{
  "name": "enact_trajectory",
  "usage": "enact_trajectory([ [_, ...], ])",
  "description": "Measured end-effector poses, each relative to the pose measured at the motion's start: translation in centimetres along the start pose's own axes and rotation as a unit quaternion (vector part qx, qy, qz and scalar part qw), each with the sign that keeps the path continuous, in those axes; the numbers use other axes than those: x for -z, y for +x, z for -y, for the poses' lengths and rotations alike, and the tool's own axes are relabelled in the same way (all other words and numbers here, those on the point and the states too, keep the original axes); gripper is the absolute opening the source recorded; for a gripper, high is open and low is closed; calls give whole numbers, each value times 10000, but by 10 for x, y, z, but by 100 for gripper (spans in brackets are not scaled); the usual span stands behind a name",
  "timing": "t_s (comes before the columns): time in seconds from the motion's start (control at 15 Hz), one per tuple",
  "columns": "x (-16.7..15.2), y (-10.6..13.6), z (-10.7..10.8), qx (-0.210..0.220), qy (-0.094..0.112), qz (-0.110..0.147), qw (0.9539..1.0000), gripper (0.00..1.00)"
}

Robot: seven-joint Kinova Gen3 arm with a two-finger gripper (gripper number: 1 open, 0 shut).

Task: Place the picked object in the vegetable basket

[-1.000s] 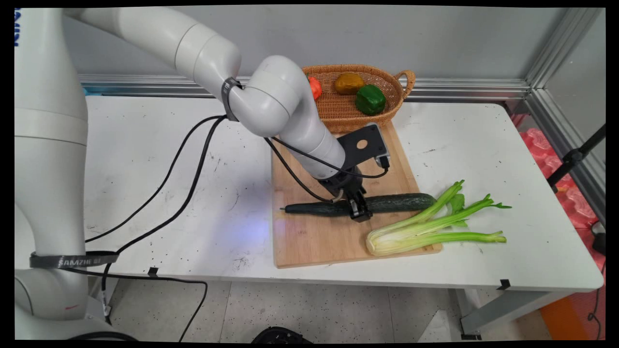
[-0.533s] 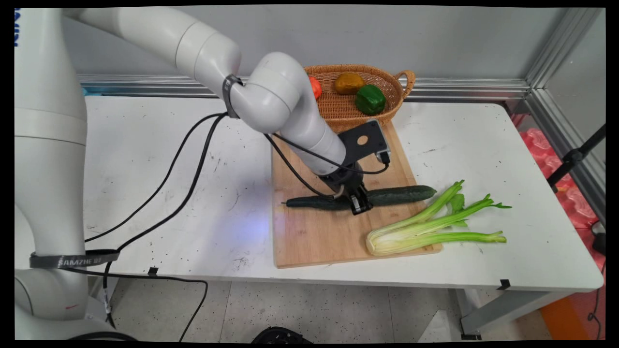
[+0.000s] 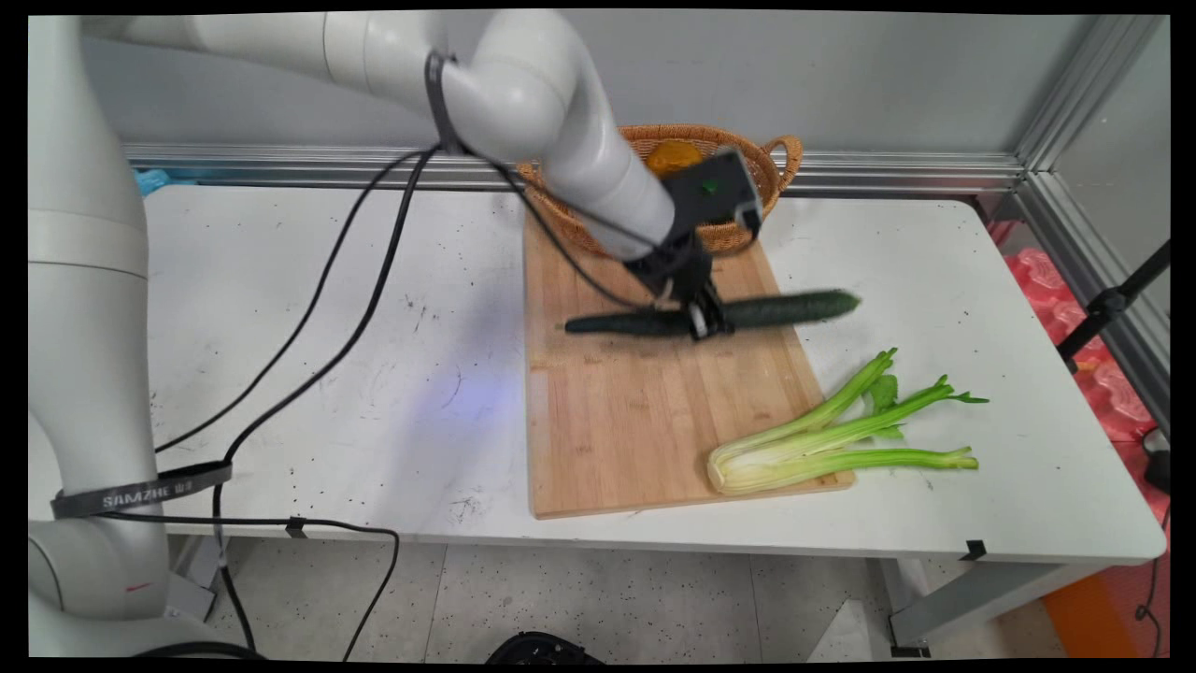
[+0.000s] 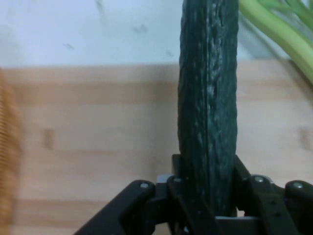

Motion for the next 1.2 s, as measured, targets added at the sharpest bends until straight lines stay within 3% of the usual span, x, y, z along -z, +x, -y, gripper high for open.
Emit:
enact_trajectory([
  [0.6,29,35,108,-297,365,-496,9977,0],
  [1.2,11,27,177,-541,344,-701,9955,0],
])
